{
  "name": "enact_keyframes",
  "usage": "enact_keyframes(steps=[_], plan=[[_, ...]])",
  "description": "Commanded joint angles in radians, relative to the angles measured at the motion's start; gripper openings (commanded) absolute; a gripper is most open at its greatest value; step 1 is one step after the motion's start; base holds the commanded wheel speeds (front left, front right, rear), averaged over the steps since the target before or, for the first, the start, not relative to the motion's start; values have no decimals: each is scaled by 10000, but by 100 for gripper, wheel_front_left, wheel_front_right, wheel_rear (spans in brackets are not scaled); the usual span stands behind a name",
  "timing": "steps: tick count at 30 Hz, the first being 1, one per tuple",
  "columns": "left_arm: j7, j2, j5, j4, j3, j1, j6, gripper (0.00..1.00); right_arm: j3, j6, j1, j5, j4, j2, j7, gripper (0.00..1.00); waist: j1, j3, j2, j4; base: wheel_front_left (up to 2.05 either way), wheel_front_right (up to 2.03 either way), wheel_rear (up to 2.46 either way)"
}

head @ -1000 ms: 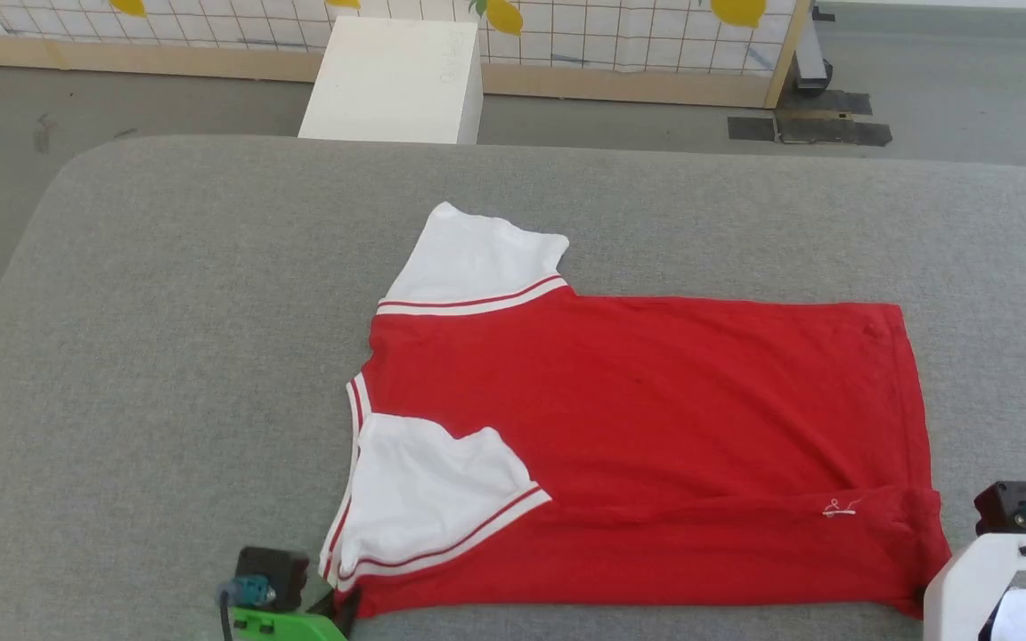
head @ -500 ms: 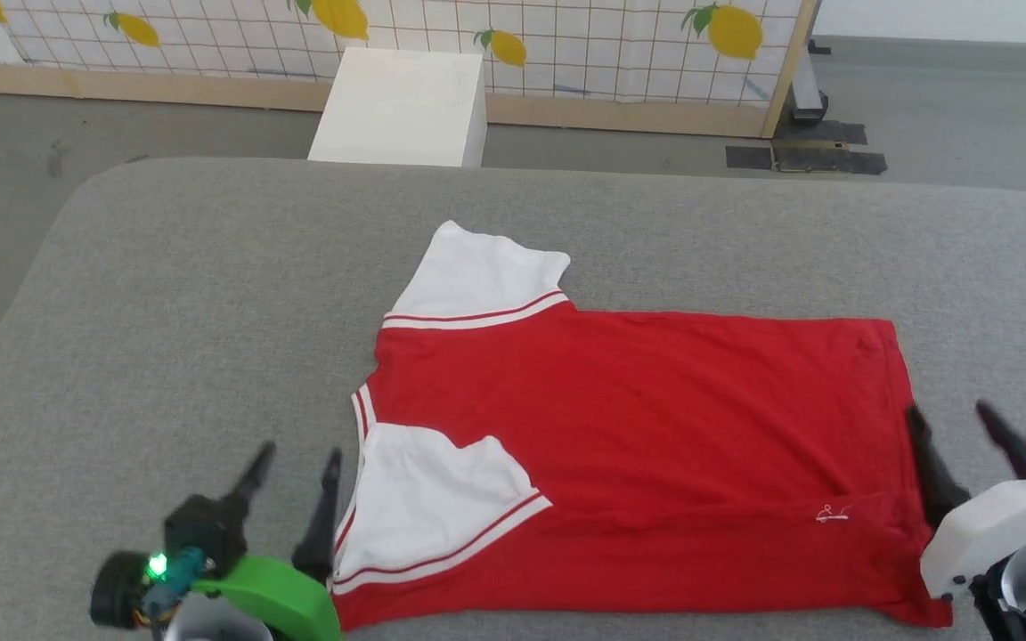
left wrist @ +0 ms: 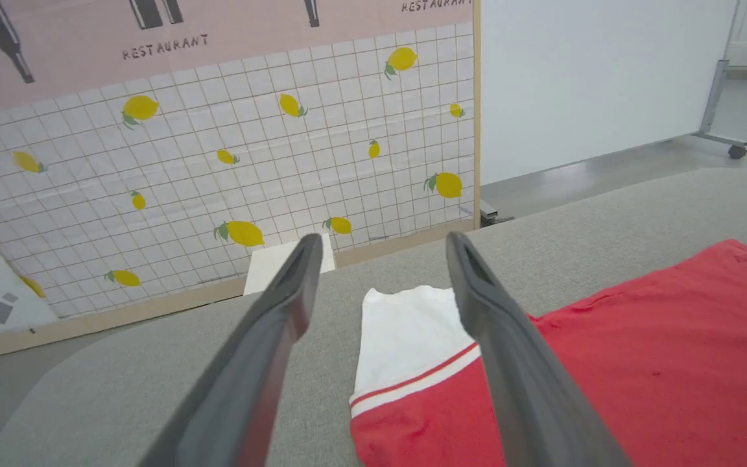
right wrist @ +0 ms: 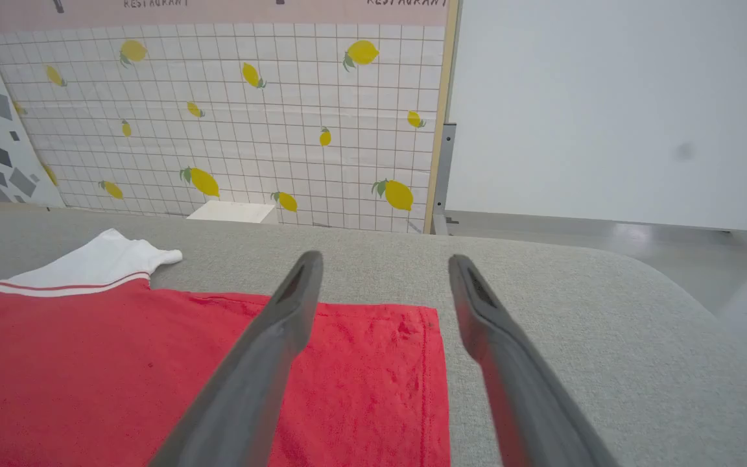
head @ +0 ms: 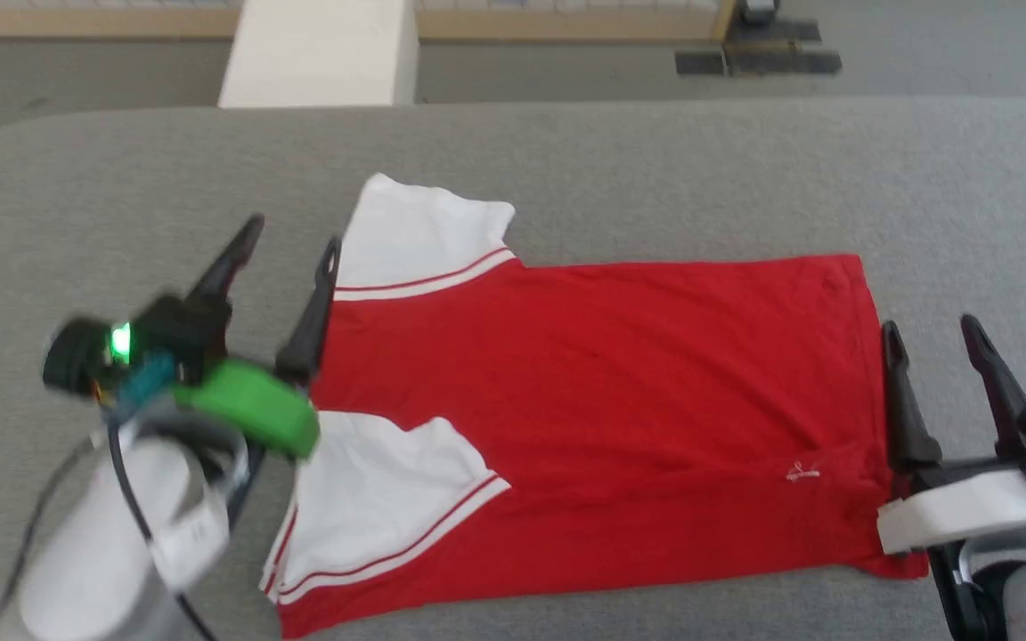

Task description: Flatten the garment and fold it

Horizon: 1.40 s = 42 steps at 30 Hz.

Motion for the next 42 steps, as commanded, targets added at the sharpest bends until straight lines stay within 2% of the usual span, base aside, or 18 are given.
enact_keyframes(steps=[1, 6, 10, 17, 23, 27, 32, 33, 35, 37, 42], plan=[[549, 203, -31, 255, -23, -778, -322, 100, 71, -15, -284, 23, -99, 83, -108, 100, 0, 1173, 0, -932, 0, 0, 0], [2685, 926, -121, 1406, -331, -3195, -1571, 100, 237, -15, -653, 173, -232, 216, -126, 100, 0, 2145, 0, -1594, 0, 0, 0], [4078, 1190, -426, 2561, -755, -4994, -2045, 100, 354, -15, -946, 370, -362, 280, -149, 100, 0, 2735, 0, -2003, 0, 0, 0], [6557, 1425, -1470, 4602, -1654, -7126, -2166, 100, 564, -15, -1299, 627, -530, 315, -106, 100, 0, 3336, 0, -2459, 0, 0, 0], [8496, 1911, -2745, 5511, -2369, -7905, -2170, 100, 795, -15, -1494, 932, -497, 319, -170, 100, 0, 3633, 0, -2666, 0, 0, 0], [9555, 2086, -2974, 6026, -2475, -8160, -2160, 100, 811, -15, -1506, 1098, -429, 319, -206, 100, 0, 3710, 0, -2706, 0, 0, 0], [9708, 1812, -3653, 5936, -2278, -8054, -2164, 100, 754, -15, -1509, 1202, -330, 320, -236, 100, 0, 3801, 0, -2676, 0, 0, 0], [10179, 1662, -4145, 5862, -2322, -7841, -2167, 82, 684, -15, -1547, 1166, -251, 320, -218, 100, 0, 3843, 0, -2614, 0, 0, 0], [10358, 1687, -4326, 5656, -2425, -7782, -2169, 0, 626, -15, -1593, 1142, -215, 320, -200, 100, 0, 3877, 0, -2574, 0, 0, 0], [10271, 1715, -4423, 5498, -2447, -7748, -2169, 0, 553, -15, -1641, 1084, -175, 320, -162, 100, 0, 3894, 0, -2519, 0, 0, 0], [9287, 1753, -4156, 5198, -2721, -7657, -2171, 0, 553, -15, -1713, 763, -114, 312, 229, 100, 0, 3587, 0, -2207, 0, 0, 0]])
